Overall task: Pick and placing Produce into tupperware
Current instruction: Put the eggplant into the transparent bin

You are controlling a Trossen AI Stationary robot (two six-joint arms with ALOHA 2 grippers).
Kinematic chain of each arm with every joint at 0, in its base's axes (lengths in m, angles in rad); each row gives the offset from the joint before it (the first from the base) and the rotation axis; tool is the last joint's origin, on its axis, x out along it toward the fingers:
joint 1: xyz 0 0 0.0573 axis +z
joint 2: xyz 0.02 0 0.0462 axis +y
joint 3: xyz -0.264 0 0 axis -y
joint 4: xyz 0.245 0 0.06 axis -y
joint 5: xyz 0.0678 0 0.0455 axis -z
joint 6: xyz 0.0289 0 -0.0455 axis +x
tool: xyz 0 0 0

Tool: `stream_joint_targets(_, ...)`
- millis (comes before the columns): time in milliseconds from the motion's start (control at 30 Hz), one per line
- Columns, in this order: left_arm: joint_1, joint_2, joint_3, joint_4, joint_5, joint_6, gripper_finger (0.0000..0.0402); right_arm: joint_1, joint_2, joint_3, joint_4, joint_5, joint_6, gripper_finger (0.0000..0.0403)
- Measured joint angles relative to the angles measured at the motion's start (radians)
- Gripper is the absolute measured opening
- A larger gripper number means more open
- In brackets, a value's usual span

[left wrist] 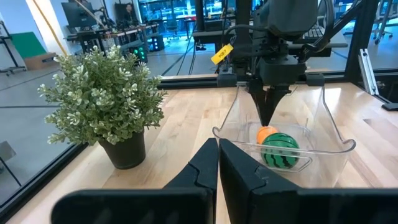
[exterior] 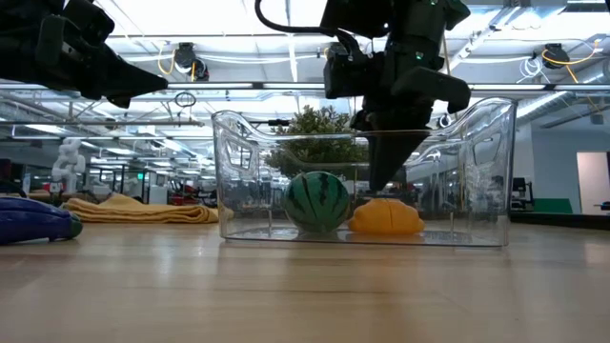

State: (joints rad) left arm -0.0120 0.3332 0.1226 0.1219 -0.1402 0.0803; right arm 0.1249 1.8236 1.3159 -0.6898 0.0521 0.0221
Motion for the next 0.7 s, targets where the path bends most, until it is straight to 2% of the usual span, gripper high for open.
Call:
stream_joint_targets(333, 0.0, 0.0, 0.0, 0.0, 0.0, 0.0, 0.0019, 0.0, -0.036, 0.0, -0.018, 0.0, 0.003, 0.0002)
stream_joint_targets(700, 0.0, 0.0, 0.0, 0.001, 0.0, 0.001, 0.0019, 0.0, -0.214, 0.0, 0.036, 0.0, -0.004, 0.0)
